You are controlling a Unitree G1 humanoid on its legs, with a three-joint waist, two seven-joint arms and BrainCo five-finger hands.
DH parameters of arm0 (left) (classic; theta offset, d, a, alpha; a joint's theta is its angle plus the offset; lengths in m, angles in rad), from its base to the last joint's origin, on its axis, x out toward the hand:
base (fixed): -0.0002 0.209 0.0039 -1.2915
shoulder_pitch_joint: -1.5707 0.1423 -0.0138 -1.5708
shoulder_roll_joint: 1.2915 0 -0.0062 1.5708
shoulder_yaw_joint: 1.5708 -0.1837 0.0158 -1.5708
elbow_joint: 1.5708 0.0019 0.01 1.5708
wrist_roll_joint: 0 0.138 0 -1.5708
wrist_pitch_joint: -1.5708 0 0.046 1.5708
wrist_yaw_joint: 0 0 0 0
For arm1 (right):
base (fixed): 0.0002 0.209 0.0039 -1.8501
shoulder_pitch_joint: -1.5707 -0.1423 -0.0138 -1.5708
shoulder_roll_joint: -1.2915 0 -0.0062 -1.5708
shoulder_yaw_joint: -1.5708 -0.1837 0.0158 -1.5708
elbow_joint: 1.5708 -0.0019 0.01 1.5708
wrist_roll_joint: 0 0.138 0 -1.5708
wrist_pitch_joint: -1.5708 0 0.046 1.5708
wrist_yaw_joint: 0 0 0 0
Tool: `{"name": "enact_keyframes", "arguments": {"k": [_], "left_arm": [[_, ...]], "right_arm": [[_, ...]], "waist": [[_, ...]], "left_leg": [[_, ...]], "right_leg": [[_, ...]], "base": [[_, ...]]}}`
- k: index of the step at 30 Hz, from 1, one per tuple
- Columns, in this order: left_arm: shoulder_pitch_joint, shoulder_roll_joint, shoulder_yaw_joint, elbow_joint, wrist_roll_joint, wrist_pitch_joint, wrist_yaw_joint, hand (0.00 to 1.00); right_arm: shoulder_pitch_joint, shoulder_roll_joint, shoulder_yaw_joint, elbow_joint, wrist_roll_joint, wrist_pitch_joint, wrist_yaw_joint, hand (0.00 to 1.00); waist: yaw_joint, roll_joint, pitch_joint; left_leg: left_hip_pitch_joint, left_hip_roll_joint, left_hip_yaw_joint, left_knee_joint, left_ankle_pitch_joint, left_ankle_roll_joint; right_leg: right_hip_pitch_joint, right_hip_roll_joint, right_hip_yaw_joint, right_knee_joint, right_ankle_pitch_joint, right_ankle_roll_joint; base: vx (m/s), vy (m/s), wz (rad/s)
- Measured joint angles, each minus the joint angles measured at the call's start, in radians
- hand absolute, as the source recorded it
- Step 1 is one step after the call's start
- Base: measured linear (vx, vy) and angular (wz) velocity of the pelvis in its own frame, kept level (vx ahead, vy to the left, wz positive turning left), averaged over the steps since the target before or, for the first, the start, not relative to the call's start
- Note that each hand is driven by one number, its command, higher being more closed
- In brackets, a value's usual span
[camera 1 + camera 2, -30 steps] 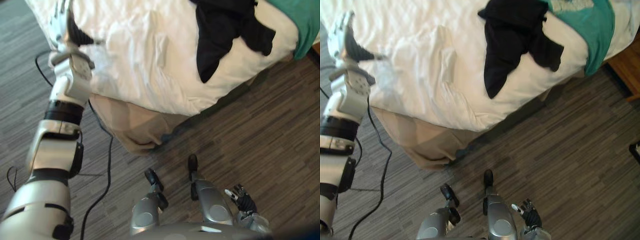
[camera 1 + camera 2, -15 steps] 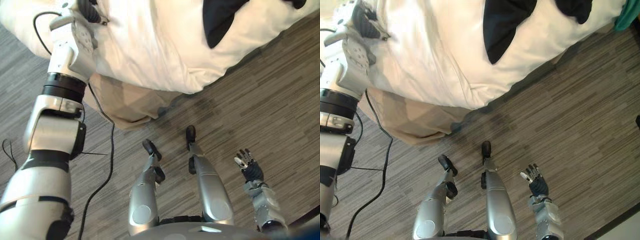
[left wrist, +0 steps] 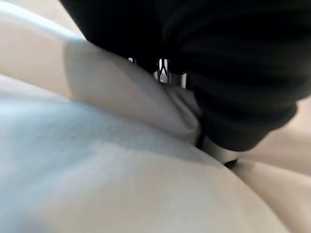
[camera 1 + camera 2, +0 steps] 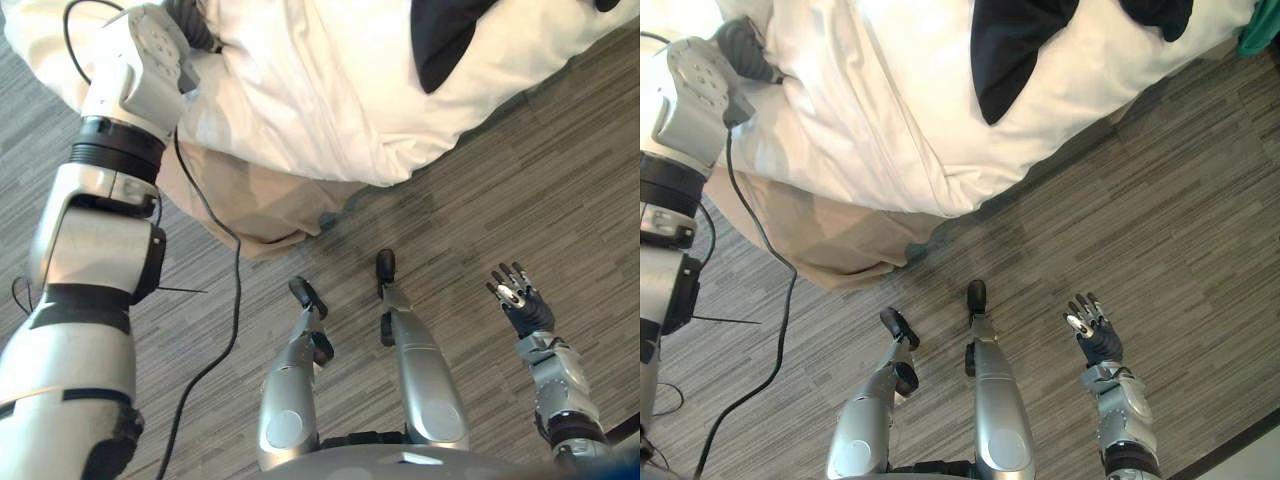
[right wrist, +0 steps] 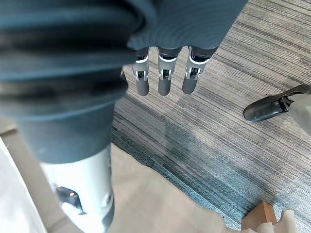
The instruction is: Tidy the bed and pick cloth on bed and put in laundry
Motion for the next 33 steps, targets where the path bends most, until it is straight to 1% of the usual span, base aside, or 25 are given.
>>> {"name": "enact_keyframes", "arguments": {"k": [2, 4, 5, 6, 7, 8, 9, 10, 12, 13, 14, 15, 16, 18, 19, 20, 21, 23, 24, 27, 28, 29, 31, 32, 33], "left_arm": [[0.003, 0.001, -0.027, 0.013, -0.014, -0.024, 0.009, 1.0], [0.004, 0.009, -0.065, 0.011, -0.012, -0.081, 0.011, 1.0], [0.004, 0.012, -0.074, 0.009, -0.012, -0.098, 0.011, 1.0], [0.007, 0.027, -0.11, -0.01, -0.012, -0.126, 0.01, 1.0], [0.013, 0.039, -0.133, -0.03, -0.013, -0.136, 0.01, 1.0], [0.045, 0.073, -0.162, -0.09, -0.015, -0.16, 0.009, 1.0], [0.083, 0.099, -0.174, -0.151, -0.021, -0.182, 0.008, 1.0], [0.109, 0.11, -0.174, -0.188, -0.027, -0.196, 0.009, 1.0], [0.219, 0.168, -0.163, -0.292, -0.086, -0.243, 0.016, 1.0], [0.306, 0.187, -0.137, -0.334, -0.131, -0.267, 0.033, 0.0], [0.353, 0.187, -0.114, -0.354, -0.15, -0.277, 0.046, 0.0], [0.455, 0.187, -0.061, -0.404, -0.184, -0.302, 0.061, 0.0], [0.503, 0.187, -0.034, -0.425, -0.194, -0.32, 0.069, 0.0], [0.701, 0.187, 0.06, -0.517, -0.246, -0.392, 0.078, 0.0], [0.755, 0.187, 0.081, -0.541, -0.257, -0.407, 0.077, 0.0], [0.853, 0.184, 0.114, -0.587, -0.269, -0.431, 0.071, 0.0], [0.947, 0.173, 0.143, -0.619, -0.303, -0.452, 0.049, 0.0], [1.081, 0.133, 0.177, -0.643, -0.333, -0.471, 0.022, 0.0], [1.126, 0.113, 0.196, -0.645, -0.342, -0.478, 0.012, 0.0], [1.313, -0.01, 0.241, -0.644, -0.387, -0.486, -0.029, 0.0], [1.344, -0.027, 0.248, -0.644, -0.405, -0.488, -0.04, 0.0], [1.408, -0.063, 0.264, -0.642, -0.412, -0.494, -0.056, 0.0], [1.484, -0.119, 0.268, -0.617, -0.412, -0.499, -0.066, 0.0], [1.53, -0.17, 0.27, -0.577, -0.413, -0.497, -0.072, 0.0], [1.561, -0.212, 0.271, -0.533, -0.412, -0.496, -0.064, 0.0]], "right_arm": [[0.004, 0.001, 0.0, 0.003, -0.009, -0.001, 0.0, 0.0], [0.004, 0.003, -0.003, 0.013, -0.041, -0.006, -0.001, 0.0], [0.004, 0.006, -0.007, 0.022, -0.048, -0.01, -0.002, 0.0], [0.005, 0.021, -0.029, 0.036, -0.074, -0.014, -0.005, 0.0], [0.006, 0.029, -0.036, 0.043, -0.083, -0.015, -0.011, 0.0], [0.018, 0.048, -0.04, 0.043, -0.107, -0.019, -0.032, 0.0], [0.045, 0.061, -0.039, 0.044, -0.118, -0.024, -0.063, 0.0], [0.06, 0.064, -0.038, 0.051, -0.123, -0.025, -0.08, 0.0], [0.08, 0.075, -0.024, 0.114, -0.124, -0.01, -0.148, 0.0], [0.085, 0.088, -0.016, 0.148, -0.124, 0.006, -0.185, 0.0], [0.09, 0.094, -0.011, 0.162, -0.124, 0.015, -0.198, 0.0], [0.097, 0.104, 0.008, 0.188, -0.124, 0.038, -0.219, 0.0], [0.098, 0.111, 0.008, 0.194, -0.124, 0.051, -0.228, 0.0], [0.126, 0.143, 0.015, 0.195, -0.124, 0.083, -0.259, 0.0], [0.135, 0.148, 0.016, 0.196, -0.124, 0.091, -0.264, 0.0], [0.154, 0.16, 0.017, 0.194, -0.124, 0.106, -0.277, 0.0], [0.173, 0.171, 0.018, 0.191, -0.123, 0.125, -0.292, 0.0], [0.21, 0.184, 0.029, 0.188, -0.123, 0.148, -0.306, 0.0], [0.217, 0.187, 0.03, 0.188, -0.122, 0.154, -0.309, 0.0], [0.258, 0.192, 0.044, 0.187, -0.122, 0.178, -0.324, 0.0], [0.261, 0.194, 0.044, 0.187, -0.122, 0.184, -0.323, 0.0], [0.263, 0.197, 0.045, 0.188, -0.122, 0.196, -0.32, 0.0], [0.27, 0.198, 0.046, 0.189, -0.122, 0.208, -0.312, 0.0], [0.278, 0.2, 0.045, 0.19, -0.122, 0.216, -0.307, 0.0], [0.28, 0.202, 0.046, 0.196, -0.122, 0.22, -0.3, 0.0]], "waist": [[0.001, 0.003, -0.002], [0.002, 0.005, -0.003], [0.002, 0.006, -0.003], [0.003, 0.007, -0.004], [0.004, 0.008, -0.004], [0.005, 0.014, -0.008], [0.004, 0.034, -0.026], [0.006, 0.046, -0.041], [0.01, 0.088, -0.09], [0.021, 0.105, -0.115], [0.03, 0.112, -0.133], [0.041, 0.118, -0.164], [0.047, 0.12, -0.172], [0.065, 0.11, -0.213], [0.07, 0.107, -0.225], [0.087, 0.099, -0.25], [0.1, 0.089, -0.262], [0.121, 0.069, -0.311], [0.125, 0.065, -0.322], [0.148, 0.05, -0.383], [0.149, 0.048, -0.392], [0.152, 0.044, -0.399], [0.165, 0.04, -0.408], [0.168, 0.036, -0.422], [0.169, 0.033, -0.425]], "left_leg": [[0.019, -0.005, -0.001, -0.006, 0.002, 0.002], [0.041, -0.012, -0.002, -0.007, 0.002, 0.002], [0.044, -0.013, -0.003, -0.008, 0.004, 0.006], [0.057, -0.016, -0.006, -0.009, 0.006, 0.008], [0.069, -0.017, -0.006, -0.012, 0.007, 0.008], [0.1, -0.021, -0.014, -0.022, 0.008, 0.009], [0.118, -0.026, -0.038, -0.034, 0.011, 0.008], [0.123, -0.03, -0.051, -0.041, 0.011, 0.008], [0.136, -0.04, -0.096, -0.052, 0.013, 0.011], [0.154, -0.043, -0.115, -0.061, 0.014, 0.012], [0.159, -0.044, -0.12, -0.063, 0.014, 0.012], [0.168, -0.045, -0.142, -0.063, 0.014, 0.012], [0.178, -0.044, -0.152, -0.065, 0.014, 0.012], [0.213, -0.04, -0.188, -0.069, 0.013, 0.012], [0.219, -0.04, -0.199, -0.07, 0.013, 0.011], [0.23, -0.039, -0.21, -0.07, 0.01, 0.007], [0.255, -0.039, -0.224, -0.07, 0.007, 0.003], [0.276, -0.039, -0.228, -0.072, 0.0, -0.003], [0.287, -0.039, -0.231, -0.074, -0.003, -0.003], [0.323, -0.04, -0.249, -0.077, -0.021, -0.001], [0.326, -0.041, -0.251, -0.077, -0.022, -0.001], [0.339, -0.042, -0.253, -0.078, -0.026, -0.001], [0.352, -0.044, -0.256, -0.078, -0.03, 0.001], [0.354, -0.047, -0.264, -0.078, -0.035, 0.001], [0.361, -0.049, -0.272, -0.078, -0.039, -0.004]], "right_leg": [[0.02, -0.004, -0.004, -0.001, -0.001, 0.002], [0.045, -0.013, -0.01, -0.003, -0.002, 0.006], [0.051, -0.015, -0.015, -0.003, -0.002, 0.006], [0.07, -0.02, -0.029, -0.003, -0.005, 0.01], [0.083, -0.022, -0.034, -0.003, -0.007, 0.013], [0.117, -0.025, -0.045, -0.005, -0.013, 0.018], [0.143, -0.031, -0.065, -0.007, -0.02, 0.023], [0.153, -0.035, -0.077, -0.01, -0.025, 0.024], [0.186, -0.045, -0.111, -0.022, -0.032, 0.032], [0.217, -0.046, -0.125, -0.04, -0.032, 0.032], [0.229, -0.046, -0.132, -0.048, -0.032, 0.032], [0.258, -0.046, -0.152, -0.068, -0.032, 0.033], [0.276, -0.045, -0.163, -0.076, -0.032, 0.033], [0.35, -0.039, -0.204, -0.115, -0.032, 0.033], [0.366, -0.039, -0.215, -0.123, -0.033, 0.034], [0.395, -0.035, -0.229, -0.142, -0.033, 0.036], [0.437, -0.034, -0.252, -0.158, -0.033, 0.036], [0.478, -0.031, -0.272, -0.183, -0.034, 0.038], [0.494, -0.031, -0.278, -0.189, -0.035, 0.04], [0.551, -0.028, -0.308, -0.208, -0.043, 0.05], [0.556, -0.029, -0.314, -0.208, -0.045, 0.052], [0.57, -0.031, -0.319, -0.209, -0.049, 0.053], [0.585, -0.033, -0.322, -0.209, -0.052, 0.056], [0.592, -0.035, -0.33, -0.209, -0.055, 0.059], [0.603, -0.037, -0.337, -0.209, -0.058, 0.063]], "base": [[0.01, 0.009, 0.03], [0.02, 0.018, 0.1], [0.01, 0.011, 0.18], [0.02, 0.009, 0.19], [0.04, 0.012, 0.22], [0.06, 0.021, 0.33], [0.06, 0.028, 0.39], [0.08, 0.04, 0.47], [0.11, 0.046, 0.48], [0.1, 0.033, 0.39], [0.09, 0.018, 0.36], [0.08, 0.004, 0.33], [0.09, -0.007, 0.45], [0.08, -0.019, 0.48], [0.09, -0.021, 0.47], [0.09, -0.021, 0.43], [0.06, -0.012, 0.44], [0.05, -0.01, 0.25], [0.05, -0.013, 0.14], [0.02, -0.009, 0.19], [0.02, 0.004, 0.16], [0.0, 0.011, 0.08], [0.0, 0.011, 0.07], [0.02, 0.014, 0.16], [0.0, 0.017, 0.22]]}}
